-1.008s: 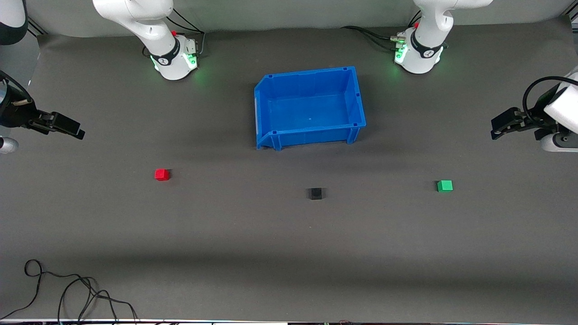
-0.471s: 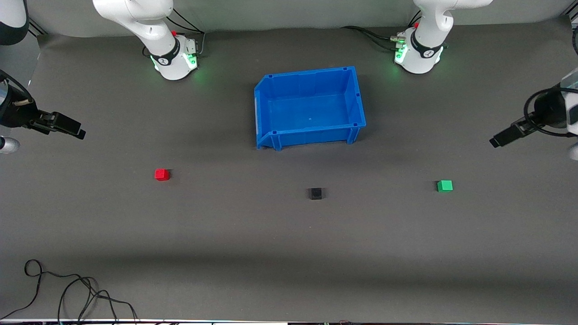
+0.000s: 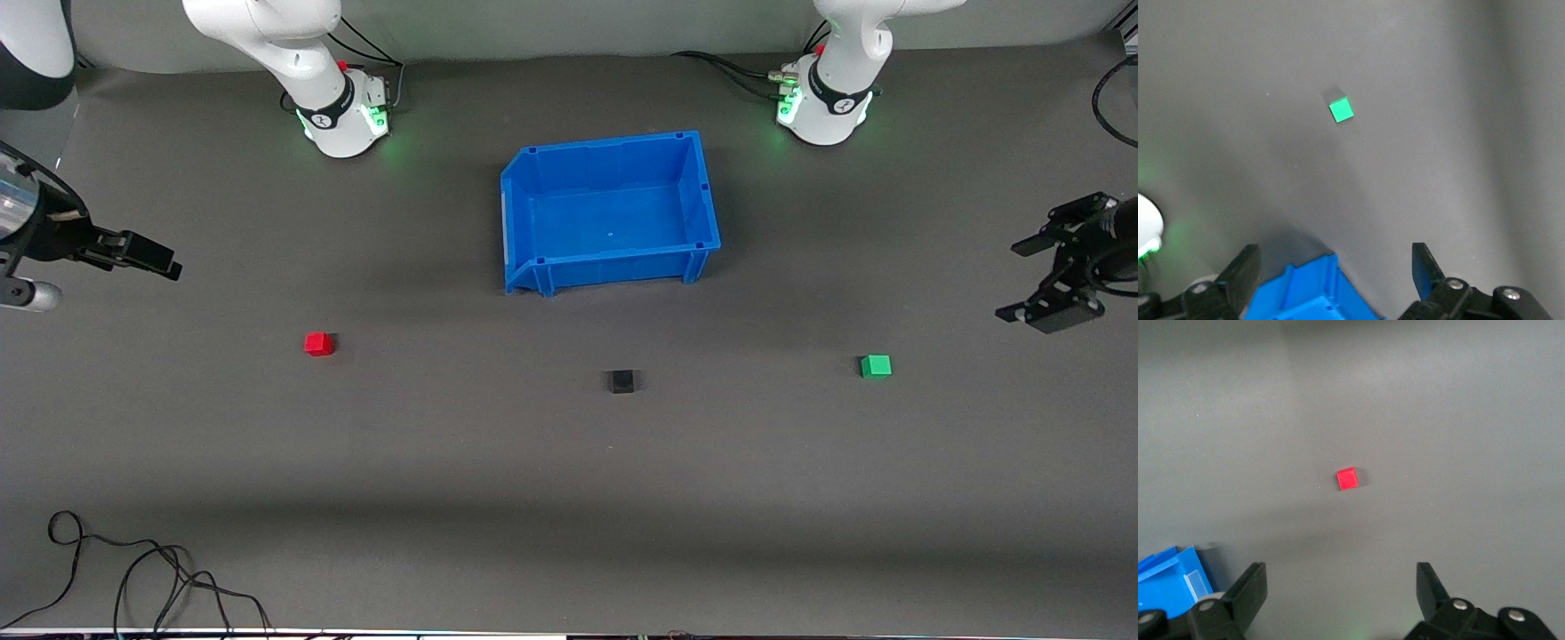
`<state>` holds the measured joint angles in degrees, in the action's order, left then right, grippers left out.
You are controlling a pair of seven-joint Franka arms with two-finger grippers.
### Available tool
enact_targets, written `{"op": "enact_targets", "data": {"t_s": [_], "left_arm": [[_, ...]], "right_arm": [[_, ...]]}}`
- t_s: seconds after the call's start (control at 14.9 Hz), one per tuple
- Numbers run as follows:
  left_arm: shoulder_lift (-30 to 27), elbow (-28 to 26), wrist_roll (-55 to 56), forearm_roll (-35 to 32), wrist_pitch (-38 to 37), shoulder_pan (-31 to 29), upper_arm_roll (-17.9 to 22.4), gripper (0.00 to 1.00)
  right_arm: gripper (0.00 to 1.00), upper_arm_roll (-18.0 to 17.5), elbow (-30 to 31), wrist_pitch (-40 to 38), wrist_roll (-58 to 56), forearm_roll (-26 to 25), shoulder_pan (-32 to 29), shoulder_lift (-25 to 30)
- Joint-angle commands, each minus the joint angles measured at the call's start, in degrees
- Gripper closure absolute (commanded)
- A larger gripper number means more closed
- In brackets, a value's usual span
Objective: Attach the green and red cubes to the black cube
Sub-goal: 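Reach the right gripper to the red cube while the left gripper reaches the green cube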
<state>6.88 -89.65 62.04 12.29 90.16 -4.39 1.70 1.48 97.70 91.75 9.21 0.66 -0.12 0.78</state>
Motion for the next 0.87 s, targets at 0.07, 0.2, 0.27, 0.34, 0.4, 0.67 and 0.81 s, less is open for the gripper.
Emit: {"op": "enact_targets", "data": {"t_s": [0.07, 0.2, 0.27, 0.34, 0.4, 0.67, 0.81], "left_arm": [[0.59, -3.85, 6.07, 2.90, 3.60, -2.28, -0.38, 0.00], [0.41, -8.41, 6.07, 5.28, 7.73, -4.47, -0.38, 0.00], [0.41, -10.79, 5.99, 6.07, 10.27, -4.74, -0.38, 0.00], [0.50, -13.07, 5.99, 7.12, 13.17, -4.92, -0.29, 0.00], [0.59, -15.45, 5.90, 8.53, 15.98, -5.97, -0.29, 0.00], [3.04, -23.37, 5.02, 12.58, 27.41, -6.95, -0.47, 0.00], [5.50, -25.83, 4.76, 13.98, 33.30, -6.42, -0.55, 0.00]], "right_arm": [[0.01, 0.10, 9.32, 6.58, -1.04, -0.40, 2.31, 0.98], [0.00, 0.02, 15.38, 12.54, -0.61, -0.40, 3.63, 0.80], [0.00, 0.02, 18.11, 15.62, -0.51, -0.40, 4.42, 0.71], [0.00, 0.02, 20.40, 18.44, -0.60, -0.40, 4.43, 0.28], [0.00, 0.02, 22.51, 21.16, -0.86, -0.40, 4.43, -0.42], [0.00, 0.10, 30.87, 35.65, -0.95, -0.49, 4.34, -4.37], [0.00, 0.11, 31.85, 40.15, -0.95, -0.49, 4.34, -7.71]]}}
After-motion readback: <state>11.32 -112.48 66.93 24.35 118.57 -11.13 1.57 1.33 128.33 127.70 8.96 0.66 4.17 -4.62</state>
